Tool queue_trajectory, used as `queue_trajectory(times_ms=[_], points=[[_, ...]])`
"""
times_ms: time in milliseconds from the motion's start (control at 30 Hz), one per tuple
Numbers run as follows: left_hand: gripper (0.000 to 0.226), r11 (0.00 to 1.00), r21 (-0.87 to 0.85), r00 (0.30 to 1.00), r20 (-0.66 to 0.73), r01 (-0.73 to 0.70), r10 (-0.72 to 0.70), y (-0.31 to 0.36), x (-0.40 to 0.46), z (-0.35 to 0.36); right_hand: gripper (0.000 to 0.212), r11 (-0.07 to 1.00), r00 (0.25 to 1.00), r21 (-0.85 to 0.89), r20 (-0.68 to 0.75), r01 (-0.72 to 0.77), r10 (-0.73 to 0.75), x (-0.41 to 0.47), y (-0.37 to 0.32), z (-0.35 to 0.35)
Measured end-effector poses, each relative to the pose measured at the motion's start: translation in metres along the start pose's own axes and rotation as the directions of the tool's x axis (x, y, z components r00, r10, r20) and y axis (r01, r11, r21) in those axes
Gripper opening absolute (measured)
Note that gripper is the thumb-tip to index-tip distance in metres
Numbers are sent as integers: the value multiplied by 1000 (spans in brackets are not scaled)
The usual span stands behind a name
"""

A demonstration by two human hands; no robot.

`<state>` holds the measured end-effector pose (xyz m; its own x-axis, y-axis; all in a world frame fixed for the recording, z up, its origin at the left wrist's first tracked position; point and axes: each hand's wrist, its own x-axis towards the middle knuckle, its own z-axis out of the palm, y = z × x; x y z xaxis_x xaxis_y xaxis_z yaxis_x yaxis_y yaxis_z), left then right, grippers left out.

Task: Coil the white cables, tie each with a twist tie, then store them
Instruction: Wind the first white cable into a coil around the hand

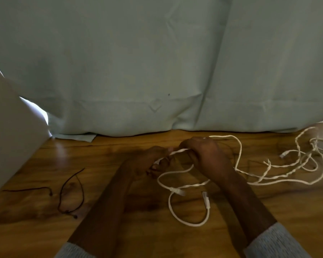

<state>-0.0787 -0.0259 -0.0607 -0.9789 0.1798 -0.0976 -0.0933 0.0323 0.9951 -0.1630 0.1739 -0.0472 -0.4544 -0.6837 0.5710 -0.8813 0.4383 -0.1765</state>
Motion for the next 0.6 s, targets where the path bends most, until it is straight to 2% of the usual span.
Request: queue_trajectory(times_ms=[133, 233, 300, 367, 467, 533, 600], points=[[44, 999, 51, 999, 31, -18, 17, 0, -1, -1, 20, 998, 998, 32, -31, -53, 54, -3, 16, 3], [33, 997, 76, 992, 124, -4, -6, -3, -5, -5, 36, 982, 974, 95, -141, -166, 178, -5, 20, 2], [32, 998, 67, 984, 179, 9, -21, -5, -7, -4, 48, 972, 959, 35, -163, -231, 233, -6, 20, 4], [44, 999, 11, 983, 177, 43, -44, -5, -6, -2, 48, 963, 950, -48, -182, -266, 253, -7, 21, 3], [57, 985, -167, 986, 167, 48, -19, -9, -3, -2, 30, 948, 964, -222, -188, -227, 187, -8, 22, -2], [59, 963, -266, 990, 144, 50, -11, -12, -2, -3, 33, 932, 978, -313, -157, -180, 136, -7, 19, -4], [60, 934, -352, 982, 190, 63, 5, -13, -1, -4, 38, 960, 992, -270, -123, -71, 39, -5, 13, -2]])
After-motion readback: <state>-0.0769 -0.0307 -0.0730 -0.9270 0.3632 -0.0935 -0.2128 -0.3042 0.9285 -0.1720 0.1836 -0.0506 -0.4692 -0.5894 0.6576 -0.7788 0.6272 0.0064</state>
